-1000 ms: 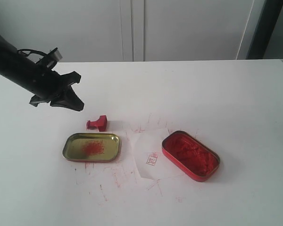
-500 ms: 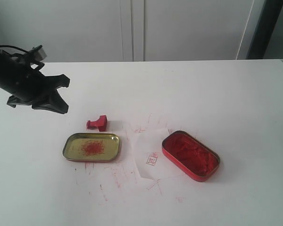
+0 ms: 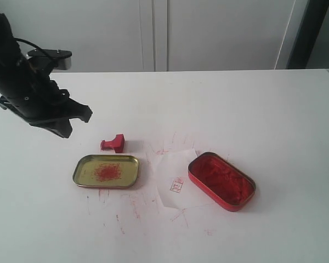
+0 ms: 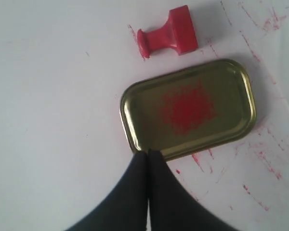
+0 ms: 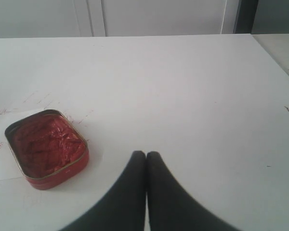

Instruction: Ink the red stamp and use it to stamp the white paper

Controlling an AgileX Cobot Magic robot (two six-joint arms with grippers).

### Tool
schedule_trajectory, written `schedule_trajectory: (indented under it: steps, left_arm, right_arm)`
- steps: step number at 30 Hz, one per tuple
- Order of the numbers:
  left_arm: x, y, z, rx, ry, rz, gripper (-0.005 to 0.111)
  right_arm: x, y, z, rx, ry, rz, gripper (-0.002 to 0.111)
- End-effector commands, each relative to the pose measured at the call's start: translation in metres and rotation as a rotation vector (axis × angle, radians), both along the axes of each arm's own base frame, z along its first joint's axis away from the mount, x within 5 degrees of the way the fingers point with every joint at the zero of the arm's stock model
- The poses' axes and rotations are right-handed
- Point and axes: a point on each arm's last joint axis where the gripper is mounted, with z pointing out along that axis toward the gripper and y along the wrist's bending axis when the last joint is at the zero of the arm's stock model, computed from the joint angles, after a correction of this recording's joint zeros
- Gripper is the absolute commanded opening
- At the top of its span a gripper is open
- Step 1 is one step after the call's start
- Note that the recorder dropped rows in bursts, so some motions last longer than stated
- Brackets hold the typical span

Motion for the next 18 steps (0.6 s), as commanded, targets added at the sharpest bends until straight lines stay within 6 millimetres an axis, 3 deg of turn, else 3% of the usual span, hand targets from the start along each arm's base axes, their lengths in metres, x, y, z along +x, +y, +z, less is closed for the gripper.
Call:
schedule_trajectory:
  steps: [1, 7, 18]
  left_arm:
    - [-0.017, -0.008, 0.016, 0.018, -0.017, -0.031, 0.000]
    - [-0.040, -0.010, 0.043, 0.004, -0.068, -0.069, 0.000]
    - [-0.047, -0.007, 0.045, 0.025, -0.028, -0.081, 0.000]
  right_arm:
    - [0.000, 0.000, 0.000, -0.007, -0.013, -0.002, 0.000]
    - [0.000, 0.000, 0.000, -0.007, -0.013, -0.002, 0.000]
    - [0.000, 0.000, 0.000, -0.007, -0.013, -0.002, 0.000]
